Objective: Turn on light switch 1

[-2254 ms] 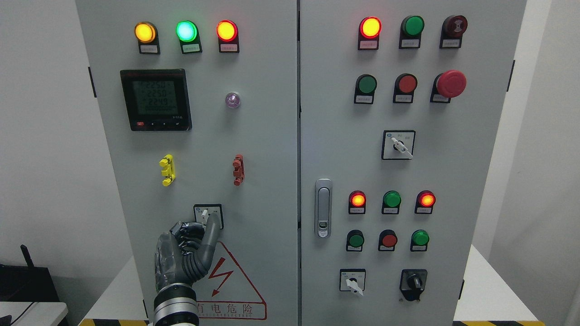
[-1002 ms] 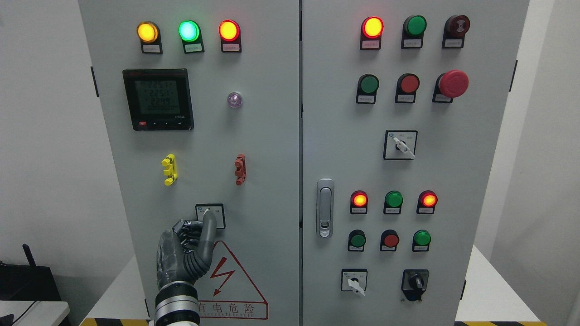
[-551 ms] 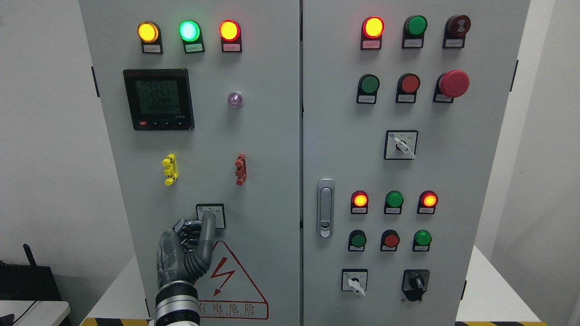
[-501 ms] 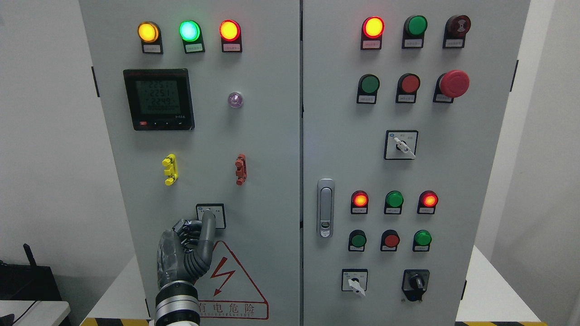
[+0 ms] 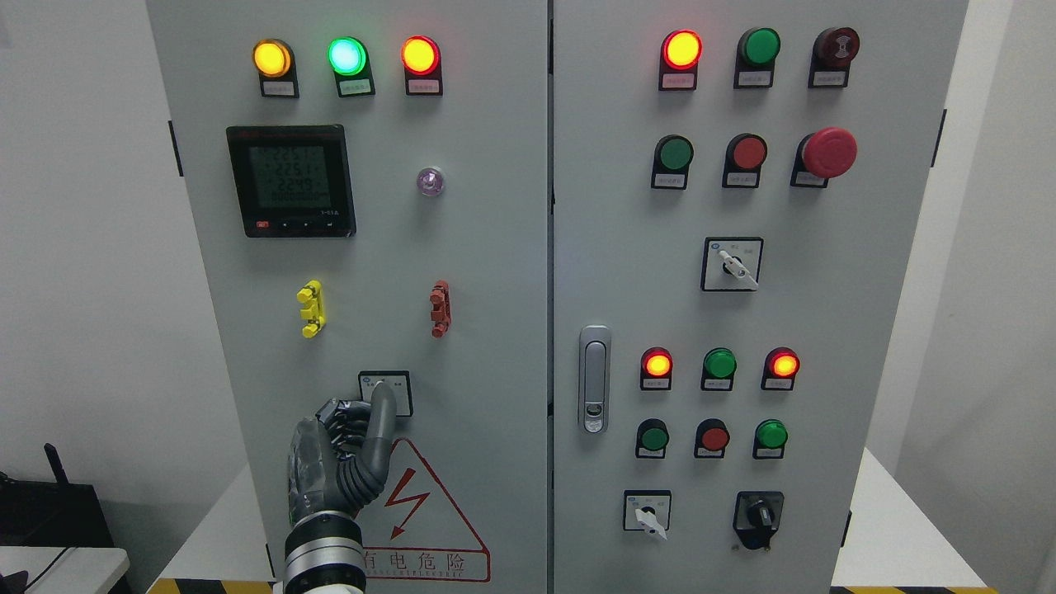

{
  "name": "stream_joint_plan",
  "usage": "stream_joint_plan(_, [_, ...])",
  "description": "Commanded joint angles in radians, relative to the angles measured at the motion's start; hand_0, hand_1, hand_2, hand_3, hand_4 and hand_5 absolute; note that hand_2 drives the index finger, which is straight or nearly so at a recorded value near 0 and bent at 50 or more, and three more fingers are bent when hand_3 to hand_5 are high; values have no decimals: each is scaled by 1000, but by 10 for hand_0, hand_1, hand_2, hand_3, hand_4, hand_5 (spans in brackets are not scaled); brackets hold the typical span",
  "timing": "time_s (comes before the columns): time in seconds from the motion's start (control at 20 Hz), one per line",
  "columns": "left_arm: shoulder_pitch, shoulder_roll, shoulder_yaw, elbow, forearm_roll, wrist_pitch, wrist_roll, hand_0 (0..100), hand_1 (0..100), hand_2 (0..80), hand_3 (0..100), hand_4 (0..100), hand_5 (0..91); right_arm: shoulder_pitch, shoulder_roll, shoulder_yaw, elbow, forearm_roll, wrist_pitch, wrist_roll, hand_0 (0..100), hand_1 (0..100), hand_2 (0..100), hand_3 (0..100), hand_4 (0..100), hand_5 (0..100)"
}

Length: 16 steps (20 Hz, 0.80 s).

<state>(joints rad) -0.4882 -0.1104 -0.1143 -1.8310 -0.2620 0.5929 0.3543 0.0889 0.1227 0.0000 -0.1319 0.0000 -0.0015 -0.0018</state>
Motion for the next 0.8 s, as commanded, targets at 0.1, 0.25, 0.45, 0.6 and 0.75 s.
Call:
stream_joint_plan(0.1, [-3, 1, -4, 2, 0, 1, -1, 389, 345, 559, 722, 767, 694, 0, 0, 20, 0, -26, 0, 0, 120, 389, 0, 0, 0, 0])
stream_joint_plan(0.25, [-3, 1, -5, 2, 0, 1, -5, 402, 343, 564, 728, 769, 700, 0, 0, 20, 0, -26, 0, 0, 120, 389, 0, 0, 0, 0])
stream_joint_plan(0.45, [-4, 1, -5, 2, 0, 1, -12, 428, 346, 571, 738, 777, 702, 0, 0, 20, 0, -26, 0, 0, 120, 389, 0, 0, 0, 0])
stream_joint_plan(0.6, [-4, 1, -16, 2, 0, 1, -12, 450, 342, 573, 739, 780, 703, 0, 0, 20, 0, -26, 0, 0, 120, 389, 0, 0, 0, 0])
stream_joint_plan(0.75, [-4, 1, -18, 2, 0, 1, -12, 476, 332, 575, 746, 781, 706, 0, 0, 20, 0, -26, 0, 0, 120, 389, 0, 0, 0, 0])
